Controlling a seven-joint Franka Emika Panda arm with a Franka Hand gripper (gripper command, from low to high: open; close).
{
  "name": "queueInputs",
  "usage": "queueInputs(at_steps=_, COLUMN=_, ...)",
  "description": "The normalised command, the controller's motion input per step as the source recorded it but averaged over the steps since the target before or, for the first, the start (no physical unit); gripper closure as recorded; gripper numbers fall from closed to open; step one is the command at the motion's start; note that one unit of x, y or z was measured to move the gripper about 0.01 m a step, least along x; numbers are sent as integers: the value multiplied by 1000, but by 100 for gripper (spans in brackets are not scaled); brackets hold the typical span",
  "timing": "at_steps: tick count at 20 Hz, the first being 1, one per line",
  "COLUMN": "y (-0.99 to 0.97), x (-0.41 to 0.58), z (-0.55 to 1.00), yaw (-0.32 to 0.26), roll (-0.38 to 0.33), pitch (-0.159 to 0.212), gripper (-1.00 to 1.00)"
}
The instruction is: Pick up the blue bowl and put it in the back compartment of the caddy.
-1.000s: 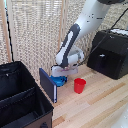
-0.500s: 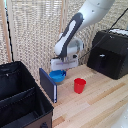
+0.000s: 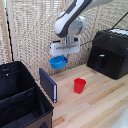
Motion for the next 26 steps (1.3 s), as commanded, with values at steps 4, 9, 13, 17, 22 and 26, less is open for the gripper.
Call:
queueInputs(at_steps=4, y=676, x=0, z=757, yaw=-14, roll=113, pitch=5, gripper=100)
queueInputs(at_steps=9, y=750, x=-81, z=744, yaw=-1, roll=97, pitch=0, gripper=100)
queueInputs(at_steps=13, y=831, x=-94, z=622, yaw=0, roll=48, pitch=0, gripper=100)
queueInputs(at_steps=17, y=901, x=-66, z=506, yaw=0, roll=4, pitch=10, gripper=100)
queueInputs(at_steps=22, y=943, x=-16, z=344, yaw=0, roll=-5, pitch=12, gripper=100)
queueInputs(at_steps=26, y=977, x=0, z=111, yaw=0, roll=-24, pitch=6, gripper=100)
